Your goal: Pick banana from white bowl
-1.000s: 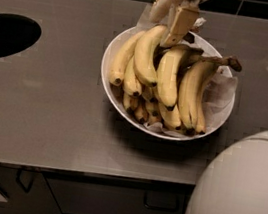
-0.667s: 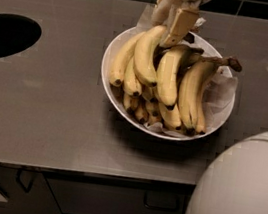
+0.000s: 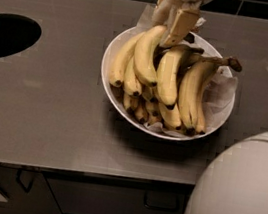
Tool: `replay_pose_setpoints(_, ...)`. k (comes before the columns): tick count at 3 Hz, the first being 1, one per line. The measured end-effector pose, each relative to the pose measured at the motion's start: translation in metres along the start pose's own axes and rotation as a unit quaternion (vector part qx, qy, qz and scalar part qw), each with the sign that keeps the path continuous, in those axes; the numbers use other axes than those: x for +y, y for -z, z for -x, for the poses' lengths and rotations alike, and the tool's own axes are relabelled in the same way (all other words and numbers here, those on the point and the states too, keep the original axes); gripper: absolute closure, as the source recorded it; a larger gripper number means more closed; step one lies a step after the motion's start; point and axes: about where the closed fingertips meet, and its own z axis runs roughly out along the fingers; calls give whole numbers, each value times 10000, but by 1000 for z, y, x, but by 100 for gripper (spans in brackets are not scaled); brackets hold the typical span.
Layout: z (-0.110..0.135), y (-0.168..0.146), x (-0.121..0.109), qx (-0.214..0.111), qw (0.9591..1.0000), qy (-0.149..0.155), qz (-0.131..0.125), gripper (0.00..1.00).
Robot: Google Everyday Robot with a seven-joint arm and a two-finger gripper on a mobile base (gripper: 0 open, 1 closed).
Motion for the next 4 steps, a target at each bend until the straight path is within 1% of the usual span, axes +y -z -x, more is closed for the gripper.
replay_pose_setpoints(1,0,0,0,0,10000,-1,2,68)
replay_pose_setpoints(2,0,0,0,0,10000,-1,2,91)
replay_pose_setpoints(3,0,0,0,0,10000,-1,1,100)
replay_pose_setpoints(4,12,12,-11,18,9992,140,-381,100)
